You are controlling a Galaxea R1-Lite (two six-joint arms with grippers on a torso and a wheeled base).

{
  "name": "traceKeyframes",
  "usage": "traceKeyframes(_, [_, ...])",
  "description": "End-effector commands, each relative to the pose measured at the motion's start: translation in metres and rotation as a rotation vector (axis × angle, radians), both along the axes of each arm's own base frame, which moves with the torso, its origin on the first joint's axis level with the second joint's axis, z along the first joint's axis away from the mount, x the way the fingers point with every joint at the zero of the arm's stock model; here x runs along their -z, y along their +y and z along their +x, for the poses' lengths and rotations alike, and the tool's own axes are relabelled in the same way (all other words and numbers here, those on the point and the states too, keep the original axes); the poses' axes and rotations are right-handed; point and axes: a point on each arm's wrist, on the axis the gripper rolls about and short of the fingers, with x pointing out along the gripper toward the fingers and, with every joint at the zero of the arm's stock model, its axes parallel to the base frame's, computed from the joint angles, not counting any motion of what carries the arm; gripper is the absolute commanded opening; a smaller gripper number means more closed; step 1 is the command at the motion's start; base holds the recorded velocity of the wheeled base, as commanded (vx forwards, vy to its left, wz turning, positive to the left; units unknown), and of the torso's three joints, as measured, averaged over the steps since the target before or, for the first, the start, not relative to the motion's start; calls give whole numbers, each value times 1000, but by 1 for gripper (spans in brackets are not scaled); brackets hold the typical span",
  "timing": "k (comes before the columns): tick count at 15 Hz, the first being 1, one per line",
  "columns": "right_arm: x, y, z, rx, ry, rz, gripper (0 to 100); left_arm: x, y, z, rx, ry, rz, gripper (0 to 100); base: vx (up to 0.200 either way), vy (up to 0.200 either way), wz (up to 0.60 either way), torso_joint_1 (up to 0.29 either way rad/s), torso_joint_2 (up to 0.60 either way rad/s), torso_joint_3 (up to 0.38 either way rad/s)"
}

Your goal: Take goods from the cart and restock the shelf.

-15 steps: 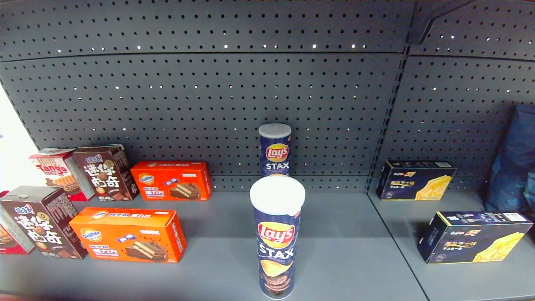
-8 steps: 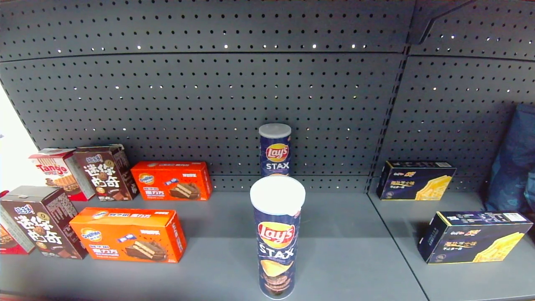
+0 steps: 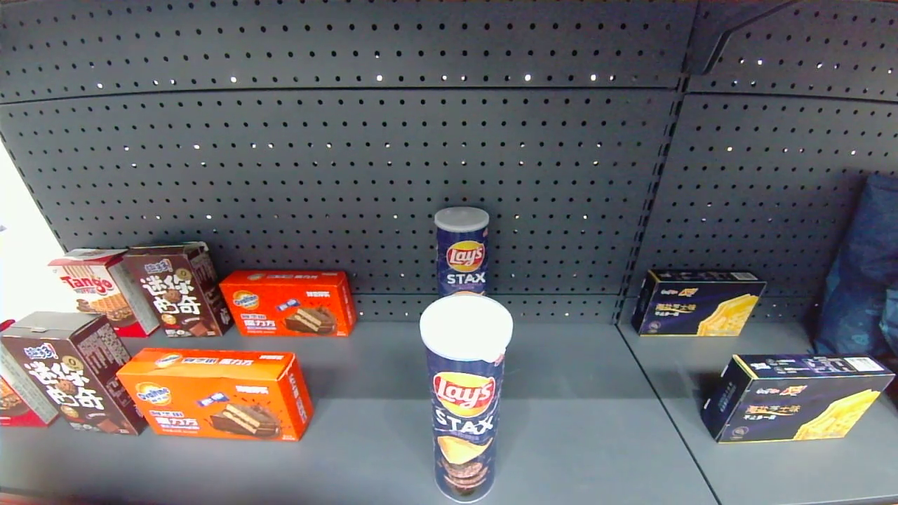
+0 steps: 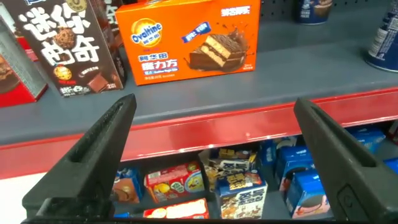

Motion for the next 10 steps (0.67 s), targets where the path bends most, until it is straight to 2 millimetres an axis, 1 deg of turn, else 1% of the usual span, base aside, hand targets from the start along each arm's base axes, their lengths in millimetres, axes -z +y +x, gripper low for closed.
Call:
traceKeyframes(1, [0,0,0,0,1,-1,100,0,0,0,0,-2,1,100,0,0,0,0,0,0])
traceKeyframes(4, [0,0,0,-2,1,-1,100,0,0,0,0,-2,1,100,0,0,0,0,0,0])
traceKeyframes(5, [0,0,0,0,-1,-1,100,0,0,0,0,-2,-1,100,-200,0,0,2,7,2])
traceKeyframes(10, [0,0,0,0,1,-1,100,0,0,0,3,-1,-9,100,0,0,0,0,0,0])
